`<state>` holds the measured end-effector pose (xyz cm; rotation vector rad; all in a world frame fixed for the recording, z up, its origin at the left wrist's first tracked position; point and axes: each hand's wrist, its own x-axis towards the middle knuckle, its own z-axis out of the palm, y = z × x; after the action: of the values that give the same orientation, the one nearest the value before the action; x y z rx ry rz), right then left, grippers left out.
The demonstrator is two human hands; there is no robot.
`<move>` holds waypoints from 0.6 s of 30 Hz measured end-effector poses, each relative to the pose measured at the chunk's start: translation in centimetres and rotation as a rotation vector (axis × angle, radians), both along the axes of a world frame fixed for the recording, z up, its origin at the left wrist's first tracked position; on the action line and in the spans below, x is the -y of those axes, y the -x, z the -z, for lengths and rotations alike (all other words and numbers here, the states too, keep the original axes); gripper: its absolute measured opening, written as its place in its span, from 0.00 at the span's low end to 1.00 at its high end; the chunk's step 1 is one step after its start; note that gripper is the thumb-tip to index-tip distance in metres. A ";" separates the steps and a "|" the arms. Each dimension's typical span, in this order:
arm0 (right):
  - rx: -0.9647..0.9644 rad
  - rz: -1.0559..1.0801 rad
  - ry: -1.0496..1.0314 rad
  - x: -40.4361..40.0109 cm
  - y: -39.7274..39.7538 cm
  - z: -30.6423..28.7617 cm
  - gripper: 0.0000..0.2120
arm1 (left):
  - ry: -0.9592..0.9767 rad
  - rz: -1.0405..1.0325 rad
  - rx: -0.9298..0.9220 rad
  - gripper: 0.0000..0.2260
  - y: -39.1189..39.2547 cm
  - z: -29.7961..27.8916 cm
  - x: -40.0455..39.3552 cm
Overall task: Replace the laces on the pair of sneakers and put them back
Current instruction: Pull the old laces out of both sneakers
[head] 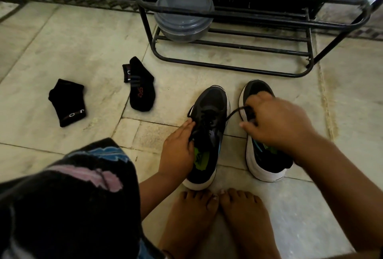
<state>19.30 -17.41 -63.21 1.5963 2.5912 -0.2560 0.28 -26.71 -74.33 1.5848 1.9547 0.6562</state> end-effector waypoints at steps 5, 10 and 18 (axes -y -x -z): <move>-0.153 -0.227 0.166 4.7 3.3 1.9 0.16 | -0.051 0.057 -0.032 0.23 -0.1 -0.2 -0.3; 0.070 -0.456 0.456 6.6 4.4 4.6 0.19 | -0.103 0.045 0.088 0.21 -0.4 -0.4 -0.4; 0.161 -0.490 0.405 6.3 4.2 5.6 0.13 | -0.129 0.022 -0.009 0.10 -0.3 -2.2 -1.8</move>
<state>15.08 -23.75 -68.80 0.7925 2.4949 -0.5392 0.54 -24.91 -72.11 1.6866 1.9322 0.7815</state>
